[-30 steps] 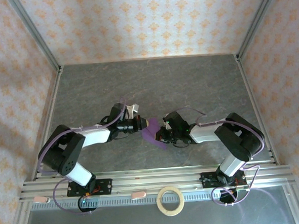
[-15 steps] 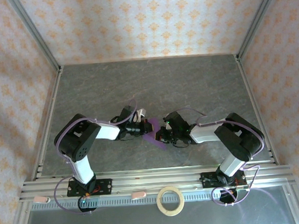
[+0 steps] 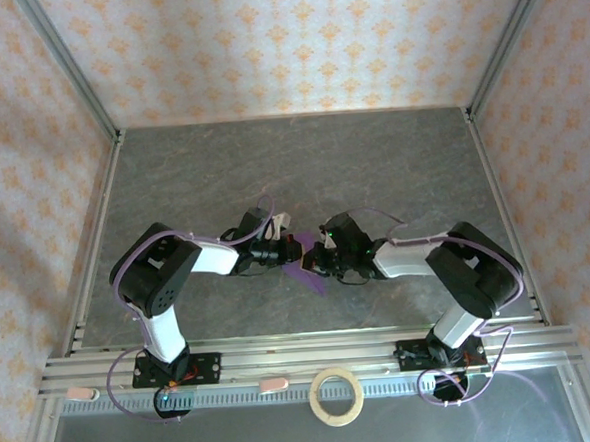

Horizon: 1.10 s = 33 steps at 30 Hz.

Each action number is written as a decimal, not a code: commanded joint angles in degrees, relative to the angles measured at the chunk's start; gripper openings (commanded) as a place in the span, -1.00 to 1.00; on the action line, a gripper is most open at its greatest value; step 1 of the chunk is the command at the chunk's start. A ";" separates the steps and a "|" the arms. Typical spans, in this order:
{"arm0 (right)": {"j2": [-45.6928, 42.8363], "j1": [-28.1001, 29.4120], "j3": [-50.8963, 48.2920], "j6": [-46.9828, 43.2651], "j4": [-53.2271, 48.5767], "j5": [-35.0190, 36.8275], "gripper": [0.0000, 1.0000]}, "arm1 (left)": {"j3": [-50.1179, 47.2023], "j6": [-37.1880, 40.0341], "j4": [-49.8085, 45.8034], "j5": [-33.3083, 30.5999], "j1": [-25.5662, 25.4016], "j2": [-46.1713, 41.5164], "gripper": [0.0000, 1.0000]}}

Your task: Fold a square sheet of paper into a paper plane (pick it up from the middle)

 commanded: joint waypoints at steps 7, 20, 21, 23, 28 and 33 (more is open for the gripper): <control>-5.47 0.18 -11.32 -0.10 -1.65 -2.34 -1.00 | -0.36 2.44 -7.40 -6.80 -0.14 4.05 -0.93; -21.26 1.29 -14.28 0.94 -8.32 1.28 -1.00 | -0.45 2.20 -7.52 -6.69 -0.10 4.28 -0.93; -21.55 1.35 -13.12 1.72 -7.46 1.32 -1.00 | -0.56 2.10 -7.52 -6.77 -0.12 4.04 -0.93; -19.68 1.46 -10.66 2.89 -4.36 0.38 -1.00 | -0.80 1.87 -7.43 -7.03 -0.10 3.51 -0.93; -9.51 2.32 -5.99 3.30 -0.25 -1.06 -1.00 | -0.91 1.48 -7.36 -7.14 -0.10 3.37 -0.93; -3.16 2.72 -7.17 1.84 -0.97 -1.55 -1.00 | -1.59 0.95 -6.43 -7.30 -0.12 3.28 -0.93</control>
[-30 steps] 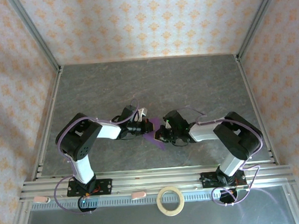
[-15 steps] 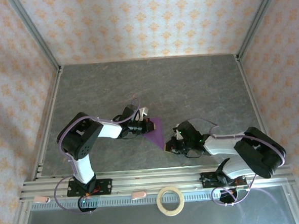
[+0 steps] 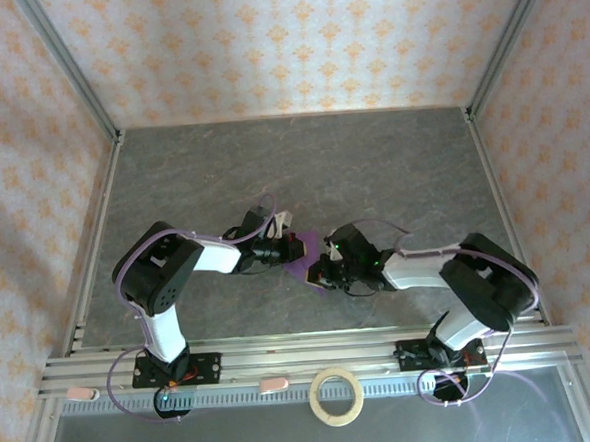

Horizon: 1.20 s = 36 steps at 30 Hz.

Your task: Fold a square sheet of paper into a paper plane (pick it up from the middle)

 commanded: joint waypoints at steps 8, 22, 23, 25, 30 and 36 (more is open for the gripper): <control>-5.86 1.58 -13.33 0.47 -0.27 -0.28 -1.00 | -2.29 0.29 -6.96 -6.75 0.41 2.76 -0.94; -9.23 0.17 -3.31 2.94 0.53 3.46 -1.00 | -2.41 0.29 -6.83 -5.67 0.50 1.36 -0.94; -7.12 -0.17 -1.97 2.99 0.85 3.62 -1.00 | -2.49 0.20 -6.78 -5.64 0.49 1.36 -0.93; -2.95 -0.87 -0.31 2.88 2.42 3.24 -1.00 | -2.49 0.11 -6.83 -5.59 0.50 1.42 -0.94; 1.33 -1.21 -2.72 1.78 2.89 0.81 -1.00 | -2.40 0.29 -7.26 -5.88 0.50 1.27 -0.94; -8.65 0.36 -13.20 0.99 0.10 -1.67 -1.00 | -2.09 -0.55 -7.16 -6.87 0.59 1.80 -0.94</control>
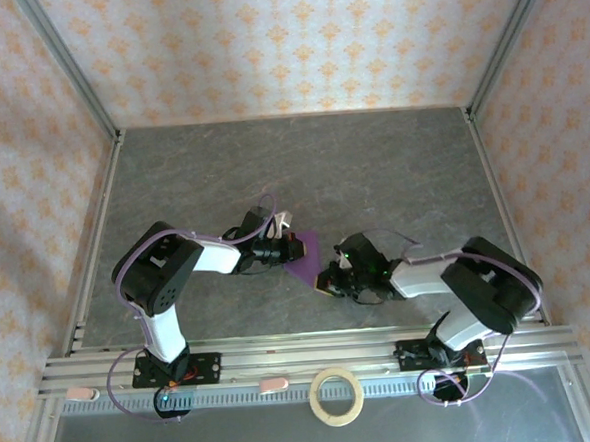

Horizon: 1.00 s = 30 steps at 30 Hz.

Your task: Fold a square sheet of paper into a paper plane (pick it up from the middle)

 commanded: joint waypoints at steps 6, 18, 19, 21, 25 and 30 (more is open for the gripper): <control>-11.39 0.65 -1.95 -0.01 -10.26 2.16 -1.00 | -2.30 -0.79 -5.86 -5.57 0.59 1.98 -0.94; 2.21 -2.00 9.41 4.05 0.64 6.54 -1.00 | -2.16 -1.76 -5.00 -4.80 0.57 -0.14 -0.93; 3.27 -1.97 9.52 3.83 0.97 5.77 -1.00 | -1.97 -1.63 -5.18 -4.69 0.56 -0.22 -0.93; 4.88 -1.96 8.54 4.07 2.65 4.60 -1.00 | -1.31 -1.19 -5.81 -4.71 0.51 -0.47 -0.93; 7.41 -1.99 6.24 3.33 2.38 4.19 -1.00 | -0.57 -0.91 -6.01 -4.17 0.56 -1.08 -0.92; 9.40 -1.96 2.83 1.88 -1.84 6.88 -1.00 | 1.10 0.25 -6.17 -1.37 0.51 -5.11 -0.79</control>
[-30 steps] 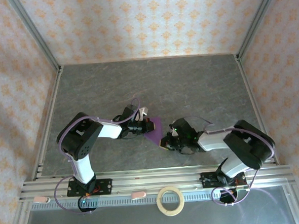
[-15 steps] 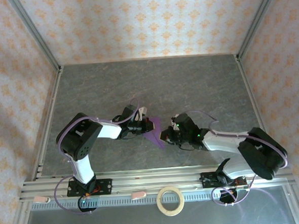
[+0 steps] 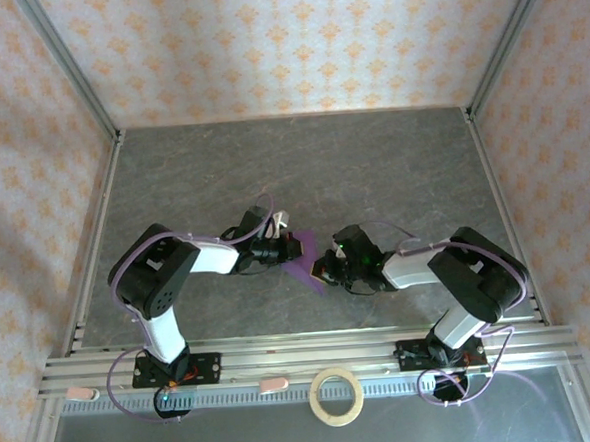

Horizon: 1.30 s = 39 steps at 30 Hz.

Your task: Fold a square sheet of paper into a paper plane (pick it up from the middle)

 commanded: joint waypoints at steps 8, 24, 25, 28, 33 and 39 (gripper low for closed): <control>1.86 0.19 -3.12 -1.82 -6.60 3.90 -1.00 | 0.19 1.25 -1.54 6.76 -1.91 -3.17 -0.84; 3.54 0.19 -5.15 -3.26 -5.79 2.89 -1.00 | 5.34 2.59 -7.45 -0.97 5.34 3.84 -0.90; 3.67 0.19 -5.34 -3.37 -5.72 2.77 -1.00 | 5.79 2.98 -7.71 -0.77 6.13 3.93 -0.90; 3.85 0.19 -5.84 -3.90 -5.67 2.30 -1.00 | 7.85 4.05 -9.38 -0.63 8.51 4.59 -0.90; 3.58 0.23 -5.05 -5.53 -7.69 2.09 -1.00 | 9.38 4.22 -10.32 0.19 9.61 3.37 -0.89; 3.51 0.10 -1.68 -8.56 -12.59 2.45 -1.00 | 5.14 2.59 -5.20 2.96 8.88 -2.51 -0.87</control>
